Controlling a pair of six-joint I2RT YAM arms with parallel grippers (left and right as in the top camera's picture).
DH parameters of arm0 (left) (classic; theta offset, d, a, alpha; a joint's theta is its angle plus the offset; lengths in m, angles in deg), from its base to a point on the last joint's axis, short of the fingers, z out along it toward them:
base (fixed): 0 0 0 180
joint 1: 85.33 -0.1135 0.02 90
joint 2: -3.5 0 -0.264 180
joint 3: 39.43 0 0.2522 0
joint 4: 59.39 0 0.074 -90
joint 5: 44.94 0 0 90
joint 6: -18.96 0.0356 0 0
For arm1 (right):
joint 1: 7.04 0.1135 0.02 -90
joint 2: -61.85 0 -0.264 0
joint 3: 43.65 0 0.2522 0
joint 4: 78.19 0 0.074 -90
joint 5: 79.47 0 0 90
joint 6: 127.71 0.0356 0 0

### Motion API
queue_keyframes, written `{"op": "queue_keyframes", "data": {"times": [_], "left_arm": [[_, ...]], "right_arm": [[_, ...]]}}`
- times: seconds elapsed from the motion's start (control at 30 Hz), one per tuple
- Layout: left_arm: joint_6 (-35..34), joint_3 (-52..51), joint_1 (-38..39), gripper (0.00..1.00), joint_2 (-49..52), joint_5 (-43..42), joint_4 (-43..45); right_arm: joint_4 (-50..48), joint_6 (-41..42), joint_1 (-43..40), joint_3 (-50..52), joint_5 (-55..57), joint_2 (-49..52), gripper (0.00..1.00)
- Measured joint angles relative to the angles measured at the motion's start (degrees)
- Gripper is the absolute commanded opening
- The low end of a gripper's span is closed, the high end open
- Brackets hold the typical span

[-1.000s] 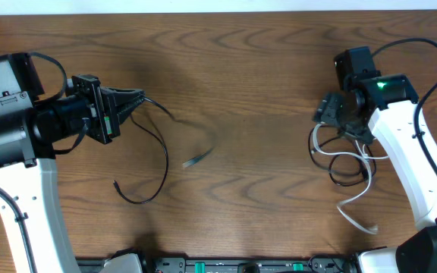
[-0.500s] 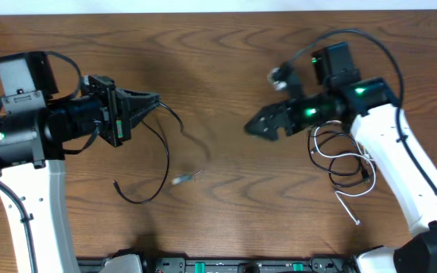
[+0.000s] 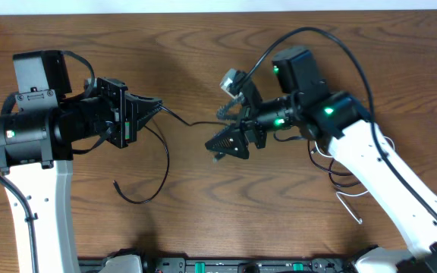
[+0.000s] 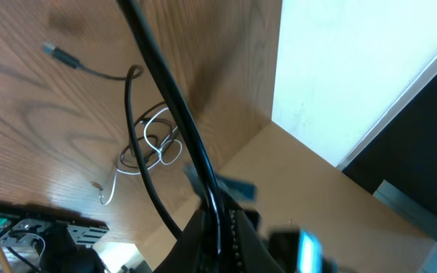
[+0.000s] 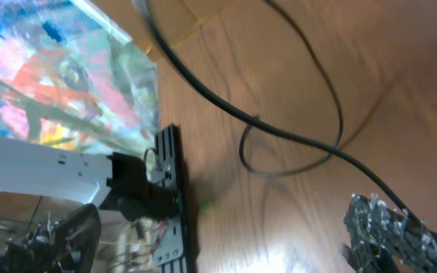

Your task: Untangle cables

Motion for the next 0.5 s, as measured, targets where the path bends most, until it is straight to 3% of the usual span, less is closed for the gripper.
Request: {"op": "queue_keyframes", "data": {"times": [0.13, 0.3, 0.4, 0.5], "left_arm": [[-0.4, 0.0, 0.6, 0.07, 0.0, 0.5, -1.2], [-2.4, 0.0, 4.2, 0.08, 0.0, 0.7, -1.7], [-3.3, 0.0, 6.1, 0.07, 0.0, 0.7, -1.7], [-3.7, 0.0, 7.5, 0.07, 0.0, 0.7, -1.7]], "right_arm": [[-4.3, 0.4, 0.3, 0.0, -0.3, -4.4, 0.96], [-5.5, 0.9, 3.6, 0.0, 1.5, -5.3, 0.67], [-5.4, 1.2, 5.9, 0.0, 5.2, -4.6, 0.66], [-5.5, 1.6, 7.6, 0.0, 9.6, -4.2, 0.52]]}}
